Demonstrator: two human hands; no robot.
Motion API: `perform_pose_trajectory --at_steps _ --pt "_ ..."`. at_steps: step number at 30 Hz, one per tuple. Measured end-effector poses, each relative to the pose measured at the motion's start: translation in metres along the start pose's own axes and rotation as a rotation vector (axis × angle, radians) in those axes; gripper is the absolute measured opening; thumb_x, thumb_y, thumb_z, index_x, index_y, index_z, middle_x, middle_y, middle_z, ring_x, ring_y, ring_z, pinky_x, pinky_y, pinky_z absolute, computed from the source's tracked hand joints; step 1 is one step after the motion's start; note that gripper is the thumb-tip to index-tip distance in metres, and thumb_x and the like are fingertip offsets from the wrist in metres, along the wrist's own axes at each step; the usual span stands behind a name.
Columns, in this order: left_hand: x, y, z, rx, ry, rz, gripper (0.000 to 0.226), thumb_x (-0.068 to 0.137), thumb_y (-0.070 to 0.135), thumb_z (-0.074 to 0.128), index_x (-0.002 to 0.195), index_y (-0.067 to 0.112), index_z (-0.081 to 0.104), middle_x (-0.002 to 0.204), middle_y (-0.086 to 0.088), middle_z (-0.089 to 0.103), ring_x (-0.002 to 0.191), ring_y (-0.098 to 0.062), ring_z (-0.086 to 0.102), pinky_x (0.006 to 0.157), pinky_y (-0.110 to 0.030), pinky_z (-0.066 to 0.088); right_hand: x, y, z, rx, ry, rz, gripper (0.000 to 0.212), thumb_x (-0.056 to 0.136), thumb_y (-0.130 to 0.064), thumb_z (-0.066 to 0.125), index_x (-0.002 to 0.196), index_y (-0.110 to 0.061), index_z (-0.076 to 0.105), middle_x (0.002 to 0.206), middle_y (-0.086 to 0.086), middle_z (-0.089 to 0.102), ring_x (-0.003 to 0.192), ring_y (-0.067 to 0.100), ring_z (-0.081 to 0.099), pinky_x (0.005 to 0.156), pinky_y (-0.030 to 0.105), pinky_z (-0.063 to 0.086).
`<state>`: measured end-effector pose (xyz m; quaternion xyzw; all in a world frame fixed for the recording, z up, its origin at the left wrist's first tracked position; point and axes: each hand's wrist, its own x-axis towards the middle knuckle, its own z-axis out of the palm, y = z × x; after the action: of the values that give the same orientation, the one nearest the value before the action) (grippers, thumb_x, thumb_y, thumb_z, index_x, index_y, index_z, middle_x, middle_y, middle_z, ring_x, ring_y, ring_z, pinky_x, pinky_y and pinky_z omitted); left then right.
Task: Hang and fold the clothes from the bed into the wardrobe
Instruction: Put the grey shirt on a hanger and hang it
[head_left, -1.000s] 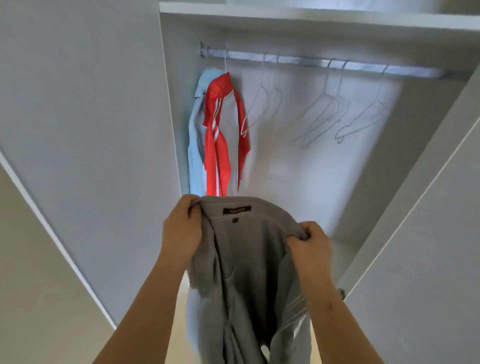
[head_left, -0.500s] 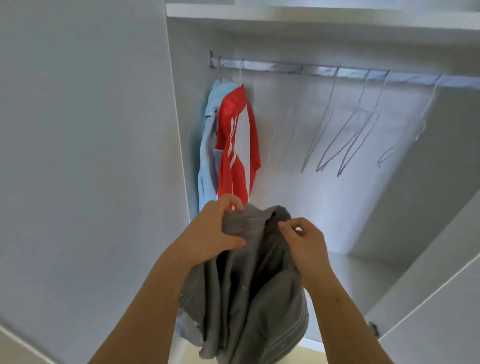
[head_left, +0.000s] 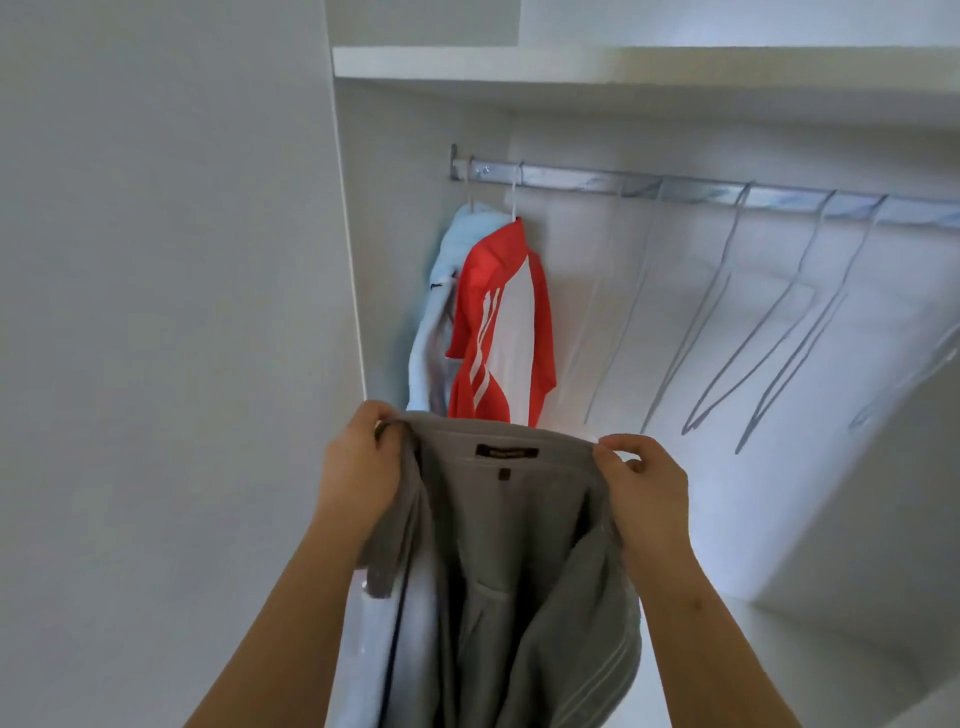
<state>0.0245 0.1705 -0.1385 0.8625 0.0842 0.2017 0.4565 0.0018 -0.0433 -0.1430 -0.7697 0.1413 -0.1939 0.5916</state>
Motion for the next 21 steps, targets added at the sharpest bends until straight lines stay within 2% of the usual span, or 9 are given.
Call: perform_pose_trajectory --at_steps 5,7,8,9,11,13,15,17,21 --pt "0.019 0.049 0.014 -0.734 -0.061 -0.439 0.018 0.092 0.018 0.053 0.077 0.016 0.062 0.071 -0.005 0.066 0.066 -0.017 0.06 0.057 -0.027 0.043 0.035 0.003 0.01 -0.082 -0.183 0.002 0.008 0.093 -0.026 0.056 0.086 -0.031 0.054 0.085 -0.014 0.056 0.076 0.008 0.055 0.061 0.01 0.038" --pt "0.024 0.068 0.02 -0.977 -0.105 -0.549 0.022 0.088 0.021 0.058 0.073 0.012 0.072 0.069 -0.004 0.071 0.067 -0.018 0.066 0.063 -0.03 0.048 0.053 -0.002 0.012 -0.096 -0.167 -0.041 0.013 0.094 -0.024 0.053 0.084 -0.031 0.052 0.083 -0.015 0.055 0.072 0.007 0.054 0.056 0.007 0.037" --pt "0.027 0.075 0.025 -1.045 -0.118 -0.572 0.021 0.088 0.023 0.059 0.082 0.009 0.073 0.077 -0.007 0.072 0.074 -0.019 0.067 0.069 -0.032 0.051 0.063 -0.006 0.015 -0.092 -0.134 -0.069 0.011 0.095 -0.024 0.051 0.086 -0.03 0.051 0.083 -0.015 0.055 0.071 0.007 0.054 0.052 0.006 0.038" --pt "0.027 0.081 0.029 -1.079 -0.128 -0.592 0.023 0.09 0.024 0.058 0.096 0.006 0.07 0.088 -0.011 0.071 0.08 -0.021 0.065 0.076 -0.034 0.052 0.073 -0.01 0.018 -0.082 -0.095 -0.092 0.008 0.096 -0.024 0.05 0.089 -0.03 0.05 0.087 -0.015 0.054 0.073 0.007 0.054 0.053 0.005 0.039" --pt "0.027 0.09 0.038 -1.096 -0.141 -0.623 0.03 0.093 0.026 0.054 0.111 0.004 0.062 0.096 -0.012 0.068 0.079 -0.02 0.061 0.074 -0.034 0.053 0.091 -0.017 0.025 -0.049 -0.051 -0.107 0.008 0.095 -0.027 0.05 0.101 -0.031 0.046 0.1 -0.014 0.049 0.083 0.008 0.052 0.071 0.014 0.048" --pt "0.028 0.096 0.045 -1.113 -0.173 -0.644 0.03 0.091 0.031 0.057 0.107 0.007 0.063 0.083 -0.009 0.067 0.071 -0.02 0.061 0.061 -0.032 0.052 0.107 -0.024 0.035 -0.013 -0.094 -0.07 0.027 0.095 -0.033 0.051 0.119 -0.03 0.041 0.108 -0.016 0.039 0.094 0.008 0.045 0.087 0.029 0.047" --pt "0.033 0.096 0.048 -1.145 -0.182 -0.674 0.031 0.088 0.033 0.059 0.103 0.006 0.064 0.076 -0.01 0.066 0.069 -0.021 0.061 0.062 -0.032 0.051 0.119 -0.03 0.044 0.034 -0.175 0.008 0.045 0.094 -0.038 0.052 0.133 -0.029 0.032 0.115 -0.014 0.038 0.101 0.01 0.043 0.092 0.037 0.046" --pt "0.04 0.095 0.048 -1.167 -0.204 -0.689 0.031 0.088 0.033 0.058 0.101 0.005 0.063 0.074 -0.011 0.065 0.068 -0.022 0.06 0.063 -0.033 0.05 0.128 -0.034 0.052 0.099 -0.245 0.105 0.053 0.093 -0.037 0.054 0.137 -0.026 0.027 0.127 -0.009 0.043 0.106 0.016 0.047 0.095 0.042 0.045" --pt "0.053 0.091 0.048 -1.207 -0.224 -0.693 0.03 0.089 0.032 0.057 0.097 0.004 0.063 0.064 -0.01 0.066 0.055 -0.021 0.063 0.05 -0.03 0.052 0.142 -0.041 0.065 0.264 -0.298 0.314 0.058 0.092 -0.02 0.057 0.14 -0.021 0.025 0.135 0.006 0.045 0.118 0.031 0.05 0.099 0.048 0.042"
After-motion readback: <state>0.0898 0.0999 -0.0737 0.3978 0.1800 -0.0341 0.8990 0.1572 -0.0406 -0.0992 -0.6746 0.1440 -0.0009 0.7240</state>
